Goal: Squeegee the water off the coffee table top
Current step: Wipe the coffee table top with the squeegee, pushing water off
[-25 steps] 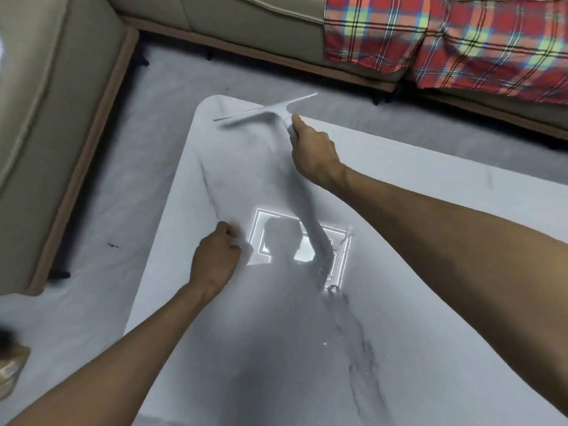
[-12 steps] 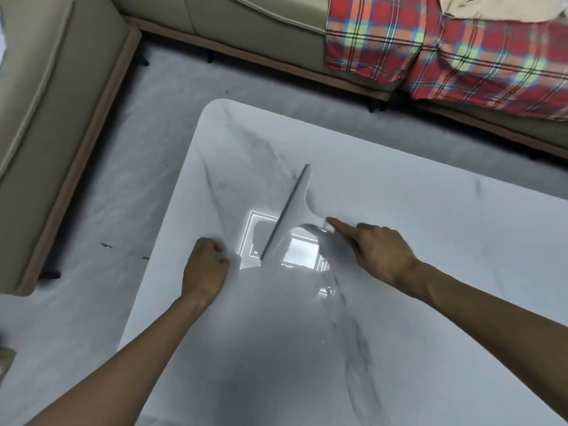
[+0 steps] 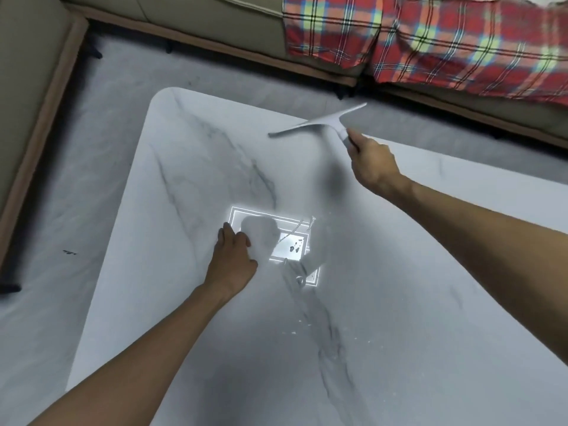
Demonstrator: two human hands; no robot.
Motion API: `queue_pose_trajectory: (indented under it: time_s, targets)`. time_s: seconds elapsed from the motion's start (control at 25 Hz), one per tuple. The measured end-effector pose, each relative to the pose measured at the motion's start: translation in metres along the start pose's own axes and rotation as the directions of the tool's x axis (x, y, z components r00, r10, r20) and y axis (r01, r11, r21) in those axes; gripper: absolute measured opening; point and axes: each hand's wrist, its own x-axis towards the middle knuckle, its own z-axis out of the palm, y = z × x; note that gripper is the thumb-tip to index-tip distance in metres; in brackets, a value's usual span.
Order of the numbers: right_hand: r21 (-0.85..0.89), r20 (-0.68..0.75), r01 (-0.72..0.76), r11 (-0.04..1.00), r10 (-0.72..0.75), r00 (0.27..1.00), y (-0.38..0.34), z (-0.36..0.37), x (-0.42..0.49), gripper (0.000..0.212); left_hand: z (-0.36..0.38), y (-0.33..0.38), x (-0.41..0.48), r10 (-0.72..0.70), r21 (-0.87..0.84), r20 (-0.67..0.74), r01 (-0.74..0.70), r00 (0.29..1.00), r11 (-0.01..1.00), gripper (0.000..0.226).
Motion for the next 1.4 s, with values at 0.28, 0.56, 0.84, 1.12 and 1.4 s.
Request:
queue_pose_trajectory:
  time_s: [0.28, 0.56, 0.84, 1.12, 1.4]
  targets:
    - [-0.035, 0.099, -0.047, 0.998, 0.05, 0.994, 0.063, 0.017, -0.101, 0.043, 0.003, 0.004, 0.001, 0.001, 0.072, 0.042, -0.004, 0.999, 0.997, 0.035]
    - [0.043, 0.092, -0.125, 0.991, 0.121, 0.988, 0.091, -0.013, -0.139, 0.045, 0.01, 0.017, -0.007, 0.044, 0.12, 0.099, -0.056, 0.994, 0.991, 0.031]
    - [0.067, 0.042, -0.229, 0.971, 0.226, 0.973, 0.053, -0.002, -0.03, 0.03, 0.017, 0.025, -0.002, -0.035, 0.168, 0.14, 0.012, 0.99, 0.986, 0.027]
    - [-0.017, 0.156, -0.189, 0.982, 0.189, 0.969, 0.093, 0.03, -0.157, 0.044, 0.014, 0.036, -0.005, -0.095, 0.173, 0.174, 0.065, 0.98, 0.983, 0.04]
    - [0.071, 0.029, -0.148, 0.986, 0.146, 0.989, 0.064, -0.007, -0.102, 0.039, 0.006, 0.022, -0.045, 0.042, 0.063, -0.165, -0.032, 0.985, 0.997, 0.021]
